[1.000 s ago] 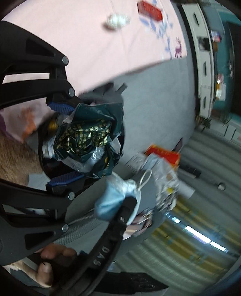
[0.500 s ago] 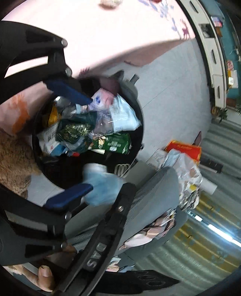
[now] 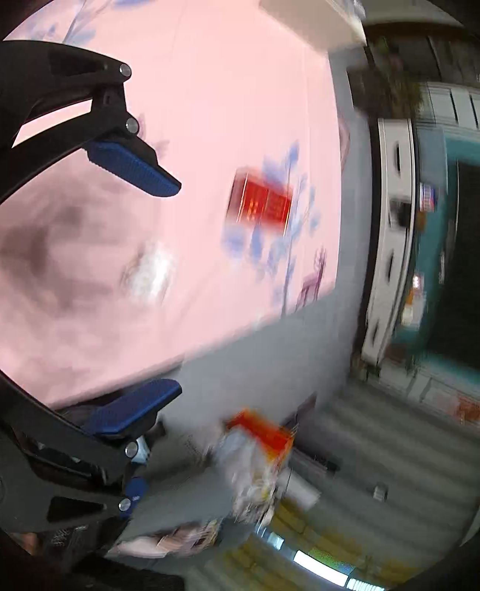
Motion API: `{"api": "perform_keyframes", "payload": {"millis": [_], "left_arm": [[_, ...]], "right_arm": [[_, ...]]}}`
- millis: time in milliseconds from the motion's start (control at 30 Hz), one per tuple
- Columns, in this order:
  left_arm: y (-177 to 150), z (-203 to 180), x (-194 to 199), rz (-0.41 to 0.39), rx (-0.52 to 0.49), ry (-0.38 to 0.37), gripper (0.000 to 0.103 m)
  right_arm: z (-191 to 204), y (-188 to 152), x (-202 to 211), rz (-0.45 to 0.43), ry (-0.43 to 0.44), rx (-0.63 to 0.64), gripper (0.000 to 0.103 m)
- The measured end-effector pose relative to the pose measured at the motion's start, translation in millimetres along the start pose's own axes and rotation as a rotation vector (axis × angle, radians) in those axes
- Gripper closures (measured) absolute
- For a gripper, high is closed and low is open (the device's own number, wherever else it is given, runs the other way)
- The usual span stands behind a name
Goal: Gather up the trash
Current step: 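Grasp the red Chunghwa cigarette box with the left tool while the right grasps the white tissue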
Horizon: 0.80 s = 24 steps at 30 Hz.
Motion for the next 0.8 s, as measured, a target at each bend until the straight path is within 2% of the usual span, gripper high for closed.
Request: {"api": "perform_keyframes", "payload": {"millis": [67,167,233,333,367,467,500,533,600,733,800], "left_arm": [[20,29,-12,0.005,0.024,0.066,0.004],[39,52,-34,0.032,0.043,0.106,0.004],[49,57,-52,0.053,0.025,0.108,0.004],[58,61,-84,0.113,0.043,0.071,0.005],[62,63,-96,0.125,0.053,0.083,0.005],[61,58,-123,0.120,0.039,0.108,0.005],[61,57,-131,0.121,0.034,0.118,0.006],[62,55,-135,0.118,0.033,0.132,0.006],[65,54,-145,0.097,0.008,0.224,0.009],[60,50,-162,0.125,-0.010,0.228,0.019],[55,50,-167,0.142,-0.031,0.239,0.028]], "right_arm": [[21,7,-37,0.080,0.028,0.005,0.024],[51,12,-82,0.114,0.031,0.063,0.028],[61,11,-106,0.134,0.030,0.085,0.037],[65,0,-131,0.169,0.089,0.069,0.041],[65,-3,-140,0.185,0.093,0.065,0.042],[66,-4,-143,0.160,0.032,0.131,0.061],[66,-4,-143,0.158,0.023,0.139,0.070],[64,-3,-142,0.154,0.034,0.129,0.073],[62,-2,-141,0.152,0.035,0.120,0.077],[56,2,-133,0.124,0.015,0.112,0.078],[56,4,-128,0.115,0.024,0.103,0.078]]}}
Point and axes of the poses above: each gripper's, at about its wrist camera, not at the fingertips, and x roughly against the way its jaws point, z to its left, y to its top, the point moved 5 cm from there along -x, roughly the way its jaws point, and after that the axes turned 5 degrees about x, right-handed, at the moved point
